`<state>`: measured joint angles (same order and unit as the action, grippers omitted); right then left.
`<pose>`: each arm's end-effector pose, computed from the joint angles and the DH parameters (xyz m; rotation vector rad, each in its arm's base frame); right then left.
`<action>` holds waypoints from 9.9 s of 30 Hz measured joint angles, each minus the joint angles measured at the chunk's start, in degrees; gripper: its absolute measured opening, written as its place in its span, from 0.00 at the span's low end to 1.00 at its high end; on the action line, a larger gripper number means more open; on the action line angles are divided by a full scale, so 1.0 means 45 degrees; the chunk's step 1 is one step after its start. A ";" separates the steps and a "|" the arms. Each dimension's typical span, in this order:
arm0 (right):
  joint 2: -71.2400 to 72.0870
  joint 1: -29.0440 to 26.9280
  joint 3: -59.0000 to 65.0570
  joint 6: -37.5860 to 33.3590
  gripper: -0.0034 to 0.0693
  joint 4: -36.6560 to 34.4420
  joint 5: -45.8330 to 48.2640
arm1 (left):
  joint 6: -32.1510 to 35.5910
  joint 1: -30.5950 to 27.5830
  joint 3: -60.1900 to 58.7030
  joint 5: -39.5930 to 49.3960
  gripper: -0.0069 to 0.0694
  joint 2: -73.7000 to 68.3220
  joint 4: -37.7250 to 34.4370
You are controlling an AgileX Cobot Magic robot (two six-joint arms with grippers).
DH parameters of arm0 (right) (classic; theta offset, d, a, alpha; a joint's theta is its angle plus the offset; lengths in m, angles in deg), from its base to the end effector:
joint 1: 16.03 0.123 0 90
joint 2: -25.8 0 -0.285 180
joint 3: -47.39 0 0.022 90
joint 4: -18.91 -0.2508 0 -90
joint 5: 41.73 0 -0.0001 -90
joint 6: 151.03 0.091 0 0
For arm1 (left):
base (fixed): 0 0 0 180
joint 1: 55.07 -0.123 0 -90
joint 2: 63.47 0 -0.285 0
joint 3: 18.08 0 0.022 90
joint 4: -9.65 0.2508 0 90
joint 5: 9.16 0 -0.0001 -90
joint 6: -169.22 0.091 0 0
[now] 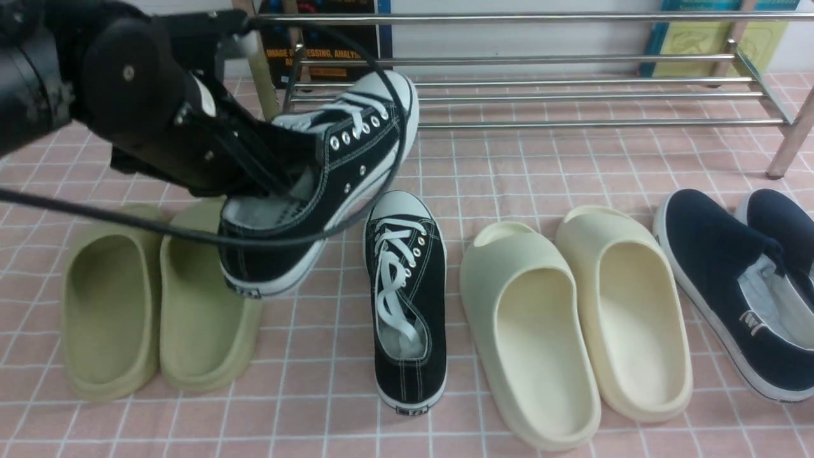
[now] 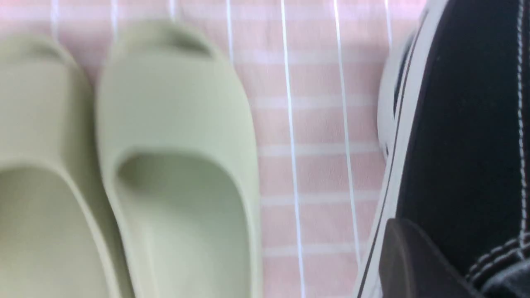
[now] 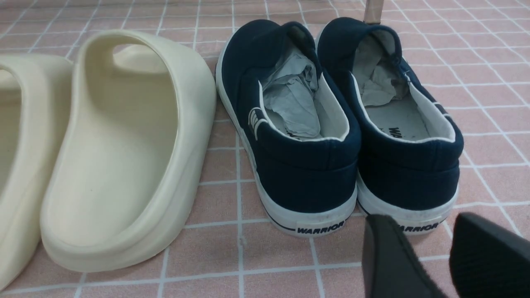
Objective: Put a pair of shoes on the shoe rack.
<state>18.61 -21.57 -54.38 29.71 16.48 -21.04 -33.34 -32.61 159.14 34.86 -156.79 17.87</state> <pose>0.0528 -0.0037 0.1753 0.1277 1.8473 -0.0168 0.3052 -0.1164 0.3335 0.0798 2.4419 -0.1842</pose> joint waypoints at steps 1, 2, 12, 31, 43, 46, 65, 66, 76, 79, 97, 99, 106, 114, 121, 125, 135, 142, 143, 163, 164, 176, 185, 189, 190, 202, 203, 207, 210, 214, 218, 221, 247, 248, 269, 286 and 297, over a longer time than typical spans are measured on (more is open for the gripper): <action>0.0000 0.0000 0.0000 0.0000 0.38 0.0000 0.0000 | 0.0175 -0.0189 0.0239 -0.0001 0.11 -0.0160 -0.0138; 0.0000 0.0000 0.0000 0.0000 0.38 0.0000 0.0000 | 0.0519 -0.0451 0.0574 -0.0001 0.11 -0.0541 -0.0397; 0.0000 0.0000 0.0000 0.0000 0.38 0.0000 0.0000 | 0.1510 -0.1186 0.3038 -0.0890 0.11 -0.4260 -0.1068; 0.0000 0.0000 0.0000 0.0000 0.38 0.0000 0.0000 | -0.1337 -0.1186 0.7229 -0.3950 0.12 -0.8095 0.1186; 0.0000 0.0000 0.0000 0.0000 0.38 0.0000 0.0000 | -0.3850 -0.0997 0.7366 -0.4473 0.30 -0.8511 0.3266; 0.0000 0.0000 0.0000 0.0000 0.38 0.0000 0.0000 | -0.3792 -0.0997 0.7376 -0.4075 0.38 -0.8374 0.3294; 0.0000 0.0000 0.0000 0.0000 0.38 0.0000 0.0000 | 0.3069 -0.0750 0.4364 0.4646 0.58 -0.3406 -0.2989; 0.0000 0.0000 0.0000 0.0000 0.38 0.0000 0.0000 | 0.3100 -0.0697 0.4191 0.4595 0.58 -0.3346 -0.3043; 0.0000 0.0000 0.0000 0.0000 0.38 0.0000 0.0000 | 0.1828 0.2229 -0.1024 0.0212 0.59 -0.2331 -0.3230; 0.0000 0.0000 0.0000 0.0000 0.38 0.0000 0.0000 | 0.1533 0.2244 -0.1024 -0.0283 0.59 -0.2823 -0.3002; 0.0000 0.0000 0.0000 0.0000 0.38 0.0000 0.0000 | 0.1544 0.2213 -0.0149 0.0060 0.11 -0.3733 -0.2634; 0.0000 0.0000 0.0000 0.0000 0.38 0.0000 0.0000 | 0.1638 0.2213 0.0254 0.0396 0.11 -0.3379 -0.2582; 0.0000 0.0000 0.0000 0.0000 0.38 0.0000 0.0000 | 0.1788 0.2110 0.1854 0.0599 0.11 -0.2759 -0.2138; 0.0000 0.0000 0.0000 0.0000 0.38 0.0000 0.0000 | 0.1887 0.0594 0.4020 0.0128 0.11 -0.4213 -0.3413; 0.0000 0.0000 0.0000 0.0000 0.38 0.0000 0.0000 | 0.1840 -0.0215 0.6529 -0.0786 0.11 -0.6320 -0.3819; 0.0000 0.0000 0.0000 0.0000 0.38 0.0000 0.0000 | 0.1494 -0.0248 0.7689 -0.1889 0.11 -0.7586 -0.4220; 0.0000 0.0000 0.0000 0.0000 0.38 0.0000 0.0000 | 0.0651 -0.0248 0.8263 -0.4368 0.12 -0.8832 -0.3882; 0.0000 0.0000 0.0000 0.0043 0.38 0.0000 0.0000 | 0.0625 -0.0248 0.8371 -0.4739 0.17 -0.8832 -0.2810; 0.0000 0.0000 0.0000 0.0043 0.38 0.0000 0.0000 | 0.0625 -0.0248 0.8385 -0.4714 0.20 -0.8832 -0.2712; 0.0000 0.0000 0.0000 0.0048 0.38 0.0000 0.0000 | 0.2475 -0.0259 0.8412 0.1744 0.35 -0.4094 -0.0494; 0.0000 0.0000 0.0000 0.0048 0.38 0.0000 0.0000 | 0.2504 -0.0259 0.8412 0.2149 0.30 -0.3572 -0.0148; 0.0000 0.0000 0.0000 0.0034 0.38 0.0011 0.0000 | 0.2504 -0.0259 0.2740 0.3138 0.09 0.3146 0.1063; 0.0000 0.0000 0.0000 0.0034 0.38 0.0011 0.0000 | 0.2283 -0.0259 -0.3659 0.0997 0.09 0.8037 0.0791; 0.0000 0.0000 0.0000 0.0010 0.38 0.0011 0.0000 | 0.2026 -0.0259 -0.4688 0.1360 0.10 0.9339 0.0693; 0.0000 0.0000 0.0000 0.0010 0.38 0.0011 0.0000 | 0.1972 -0.0259 -0.4791 0.1578 0.10 0.9613 0.0708; 0.0000 0.0000 0.0000 0.0001 0.38 0.0011 0.0000 | 0.3036 -0.0358 -0.5837 0.1584 0.10 1.1686 0.0721; 0.0000 0.0000 0.0000 0.0001 0.38 0.0011 0.0000 | 0.3079 -0.0504 -0.6406 0.0848 0.10 1.2028 0.0706; 0.0000 0.0000 0.0000 0.0001 0.38 0.0011 0.0000 | 0.3129 -0.1588 -0.9366 -0.2659 0.10 1.3688 0.0646; 0.0000 0.0000 0.0000 0.0001 0.38 0.0011 0.0000 | 0.3129 -0.2825 -1.2221 -0.6163 0.10 1.5305 0.0457; 0.0000 0.0000 0.0000 0.0001 0.38 0.0011 0.0000 | 0.3129 -0.4288 -1.4886 -0.8371 0.10 1.7058 -0.0032; 0.0000 0.0000 0.0000 0.0001 0.38 0.0011 0.0000 | 0.3129 -0.5354 -1.6334 -0.8410 0.10 1.8638 -0.0189; 0.0000 0.0000 0.0000 0.0001 0.38 0.0011 0.0000 | 0.3129 -0.5744 -1.6812 -0.7435 0.10 1.9094 -0.0214; 0.0000 0.0000 0.0000 0.0001 0.38 0.0011 0.0010 | 0.3168 -0.4774 -1.6882 -0.5211 0.10 1.9162 0.0258; 0.0000 0.0000 0.0000 0.0001 0.38 0.0011 0.0010 | 0.3168 -0.4774 -1.6882 -0.5211 0.10 1.9162 0.0258; 0.0000 0.0000 0.0000 0.0001 0.38 0.0011 0.0010 | 0.3168 -0.4774 -1.6858 -0.5121 0.12 1.9162 0.0334; 0.0000 0.0000 0.0000 0.0001 0.38 0.0011 0.0010 | 0.3168 -0.4771 -1.6858 -0.5121 0.12 1.9162 0.0334; 0.0000 0.0000 0.0000 0.0001 0.38 0.0011 0.0010 | 0.3168 -0.4760 -1.6858 -0.5121 0.14 1.9162 0.0334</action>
<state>18.61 -21.57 -54.38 29.71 16.53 -20.99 -19.08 -54.03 83.28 11.82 -70.57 19.37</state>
